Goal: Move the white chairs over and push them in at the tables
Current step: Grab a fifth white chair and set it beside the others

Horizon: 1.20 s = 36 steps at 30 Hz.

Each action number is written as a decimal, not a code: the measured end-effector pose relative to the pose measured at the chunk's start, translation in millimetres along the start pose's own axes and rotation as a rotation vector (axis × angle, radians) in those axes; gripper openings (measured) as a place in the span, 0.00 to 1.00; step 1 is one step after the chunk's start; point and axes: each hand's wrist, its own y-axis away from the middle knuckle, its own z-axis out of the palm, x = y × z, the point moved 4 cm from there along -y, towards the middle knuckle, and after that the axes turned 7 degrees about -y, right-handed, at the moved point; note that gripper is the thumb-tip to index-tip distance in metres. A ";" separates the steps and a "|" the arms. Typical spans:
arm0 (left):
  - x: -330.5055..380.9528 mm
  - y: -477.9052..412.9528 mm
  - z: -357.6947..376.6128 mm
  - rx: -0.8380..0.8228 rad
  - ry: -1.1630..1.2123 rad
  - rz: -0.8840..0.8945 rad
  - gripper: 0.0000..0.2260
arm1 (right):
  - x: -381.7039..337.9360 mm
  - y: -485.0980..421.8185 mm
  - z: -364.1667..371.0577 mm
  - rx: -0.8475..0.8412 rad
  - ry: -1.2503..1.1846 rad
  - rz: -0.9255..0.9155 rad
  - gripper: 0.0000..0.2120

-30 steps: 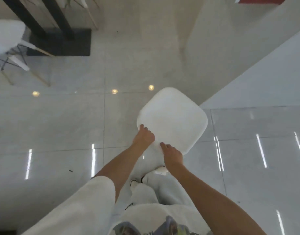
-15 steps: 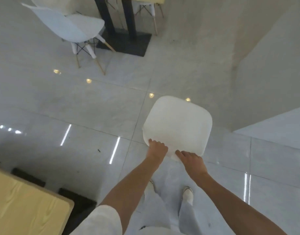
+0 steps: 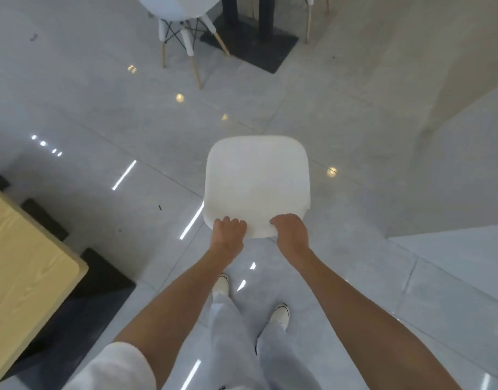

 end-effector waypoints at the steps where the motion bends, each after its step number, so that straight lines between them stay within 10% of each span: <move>1: 0.3 0.8 2.5 0.008 0.018 -0.007 0.16 | -0.2 -0.5 -0.8 -0.041 -0.044 0.013 0.19; 8: -6.9 3.8 8.9 0.020 0.214 -0.216 0.24 | 39.3 9.3 -5.8 -0.069 -0.860 0.410 0.42; 15: -6.0 -16.5 12.3 0.038 0.173 -0.043 0.22 | -0.9 4.0 4.6 -0.194 -2.246 0.563 0.16; 23: -46.9 -56.7 -6.9 -0.101 0.510 -0.486 0.31 | -20.2 -72.5 -8.5 -0.029 -2.232 0.725 0.21; 27: -80.8 -102.0 -29.0 0.187 0.659 -0.343 0.28 | -40.0 -128.3 -26.2 0.022 -2.134 0.818 0.18; 33: -145.9 -162.8 -80.3 0.443 1.817 -1.025 0.35 | -59.7 -211.4 -50.9 0.047 -2.029 0.929 0.24; 36: -164.4 -213.7 -81.3 0.106 2.497 -1.056 0.28 | -65.3 -250.8 -73.4 0.063 -2.057 0.910 0.25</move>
